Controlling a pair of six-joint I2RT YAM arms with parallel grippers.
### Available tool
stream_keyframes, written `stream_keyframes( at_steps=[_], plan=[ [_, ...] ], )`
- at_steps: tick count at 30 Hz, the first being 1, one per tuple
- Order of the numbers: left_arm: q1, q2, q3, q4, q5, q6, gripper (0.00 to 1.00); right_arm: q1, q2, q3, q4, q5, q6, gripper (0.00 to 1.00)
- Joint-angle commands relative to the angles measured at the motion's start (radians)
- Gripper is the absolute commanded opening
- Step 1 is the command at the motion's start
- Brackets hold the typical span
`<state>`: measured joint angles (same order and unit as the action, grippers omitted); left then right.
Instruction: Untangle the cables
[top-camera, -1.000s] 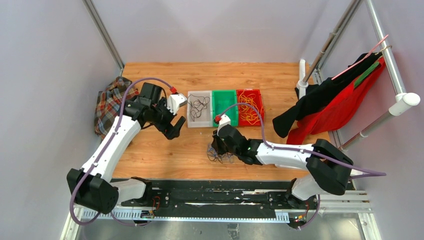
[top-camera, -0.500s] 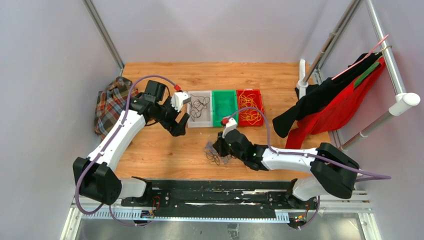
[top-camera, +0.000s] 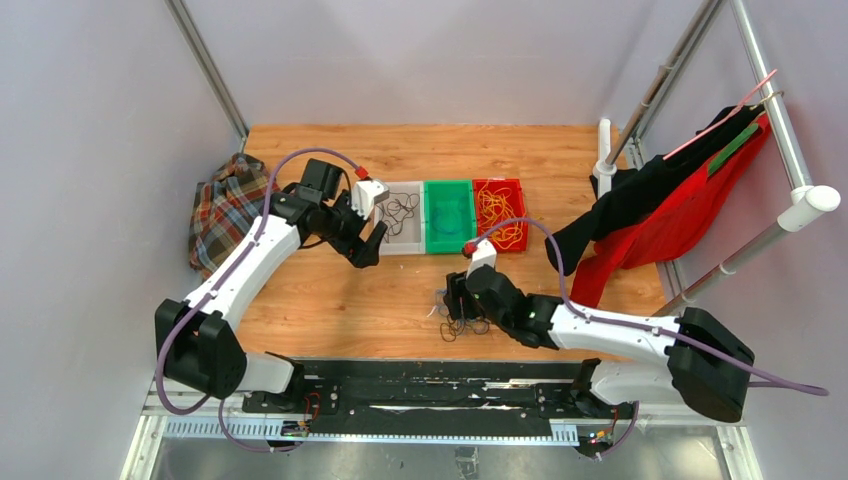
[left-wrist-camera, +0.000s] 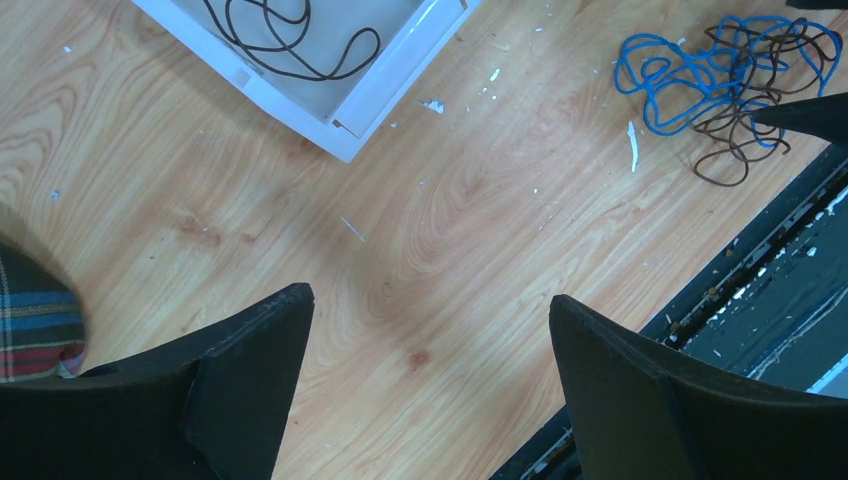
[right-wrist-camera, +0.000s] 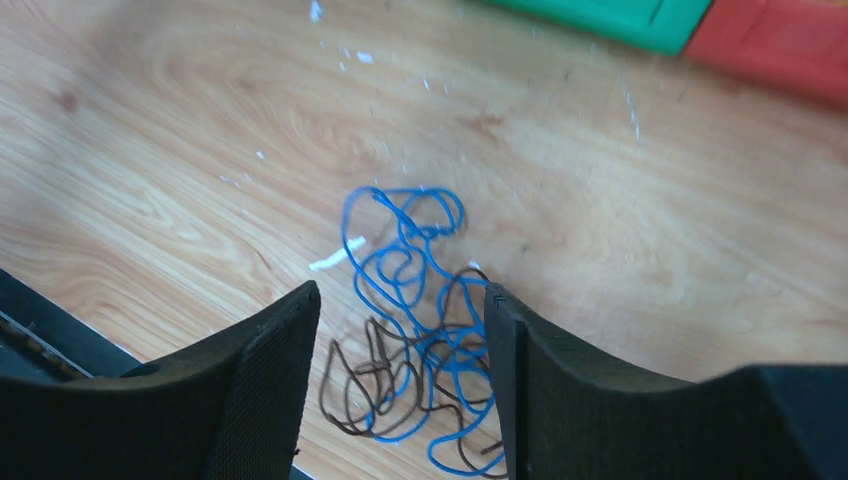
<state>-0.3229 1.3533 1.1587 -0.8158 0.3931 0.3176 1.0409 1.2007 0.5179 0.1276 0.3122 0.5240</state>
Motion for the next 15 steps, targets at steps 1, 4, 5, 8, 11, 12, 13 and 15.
stream_keyframes(
  at_steps=[1,4,5,8,11,12,13,15],
  plan=[
    [-0.004,0.01,0.025,-0.004,-0.008,0.004,0.93,-0.005,0.015,0.13,-0.112,0.055,-0.102,0.59],
    [-0.004,-0.002,0.033,-0.007,-0.005,0.002,0.93,-0.022,0.082,0.183,-0.156,0.021,-0.143,0.54],
    [-0.004,-0.004,0.036,-0.011,-0.004,0.002,0.93,-0.029,0.108,0.19,-0.162,-0.005,-0.148,0.54],
    [-0.003,-0.014,0.044,-0.023,0.0,0.004,0.92,-0.04,0.165,0.19,-0.147,-0.025,-0.152,0.51],
    [-0.004,-0.021,0.051,-0.036,-0.004,0.009,0.92,-0.05,0.208,0.174,-0.101,-0.033,-0.177,0.48],
    [-0.004,-0.024,0.054,-0.038,-0.005,0.009,0.92,-0.054,0.227,0.175,-0.096,-0.03,-0.185,0.46],
    [-0.003,-0.027,0.053,-0.041,-0.003,0.009,0.92,-0.059,0.244,0.178,-0.092,-0.028,-0.189,0.44],
    [-0.004,-0.033,0.048,-0.046,0.002,0.012,0.91,-0.069,0.272,0.179,-0.072,-0.046,-0.193,0.4]
  ],
)
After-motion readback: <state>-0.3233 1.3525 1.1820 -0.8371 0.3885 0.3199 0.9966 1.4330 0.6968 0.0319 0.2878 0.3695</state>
